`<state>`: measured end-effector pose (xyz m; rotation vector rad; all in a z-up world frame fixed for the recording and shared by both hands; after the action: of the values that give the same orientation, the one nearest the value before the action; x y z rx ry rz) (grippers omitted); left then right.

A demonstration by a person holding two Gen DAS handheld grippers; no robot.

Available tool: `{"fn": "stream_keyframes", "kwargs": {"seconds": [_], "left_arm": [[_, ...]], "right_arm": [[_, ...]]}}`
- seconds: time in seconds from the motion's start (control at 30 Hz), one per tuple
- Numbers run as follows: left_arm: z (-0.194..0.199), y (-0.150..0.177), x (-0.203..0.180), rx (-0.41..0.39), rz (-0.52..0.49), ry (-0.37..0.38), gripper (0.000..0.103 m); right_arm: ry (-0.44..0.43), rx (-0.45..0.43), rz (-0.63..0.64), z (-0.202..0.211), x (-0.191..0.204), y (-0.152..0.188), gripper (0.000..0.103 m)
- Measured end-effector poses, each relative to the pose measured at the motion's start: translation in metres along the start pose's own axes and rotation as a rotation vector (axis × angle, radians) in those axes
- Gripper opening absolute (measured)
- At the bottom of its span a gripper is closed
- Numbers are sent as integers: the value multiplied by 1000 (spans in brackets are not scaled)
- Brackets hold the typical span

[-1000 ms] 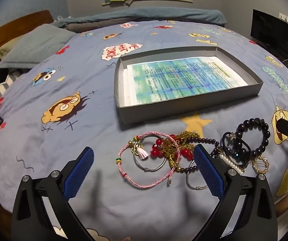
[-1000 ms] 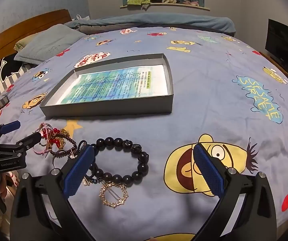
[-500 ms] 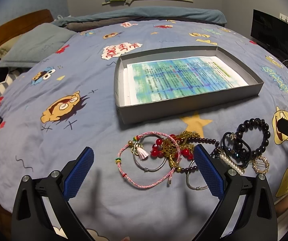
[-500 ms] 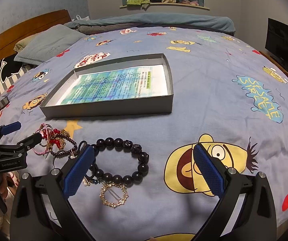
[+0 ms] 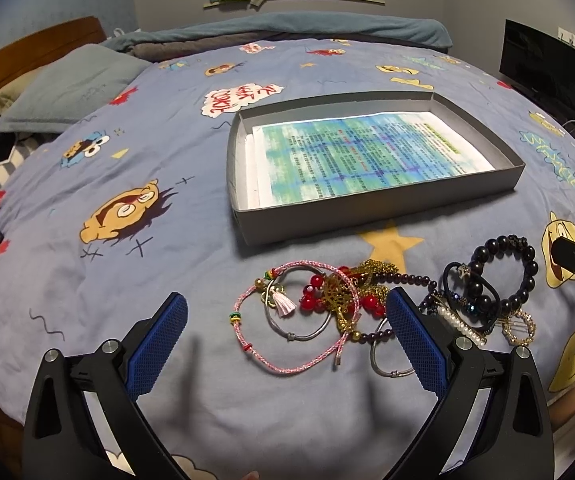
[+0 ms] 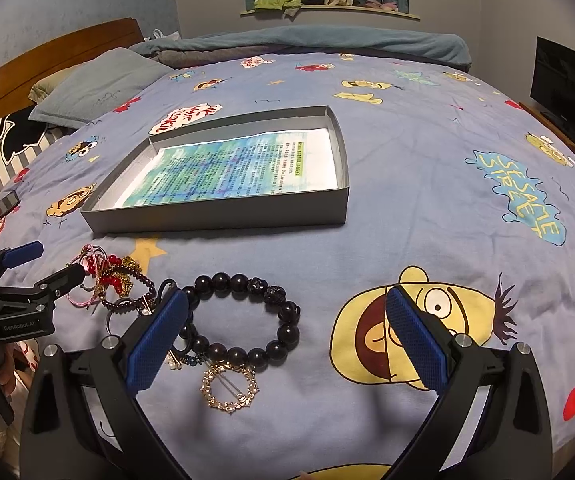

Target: Organize jewelry

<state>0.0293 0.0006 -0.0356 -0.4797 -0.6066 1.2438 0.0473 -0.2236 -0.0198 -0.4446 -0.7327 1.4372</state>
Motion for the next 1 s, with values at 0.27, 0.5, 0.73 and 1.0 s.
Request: {"fn": "stream_keyframes", "kwargs": {"seconds": [0.27,0.5,0.73,1.0], "left_arm": [[0,0,0,4,5,10,98],[0,-1,0,3,6,10,98],[0,0,0,2,7,9,98],[0,0,-2,1,6,9,98]], "right_arm": [[-1,1,2,-1,0,-1,98],[-3,0,0,0,0,0,98],[-3,2,0,-1,-1,0,98],[-3,4,1,0,0,0,98]]}}
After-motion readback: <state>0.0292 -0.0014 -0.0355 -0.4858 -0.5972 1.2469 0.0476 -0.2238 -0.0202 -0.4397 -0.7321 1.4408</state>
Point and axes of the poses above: each gripper's, at about its wrist camera, not at the fingertips, and z roughly against the way its jaws point, x to its left, y to its underside, the point moved 4 cm from there along -z, roughly the way its jaws point, and after that the axes turned 9 degrees about -z, right-handed, at the moved point
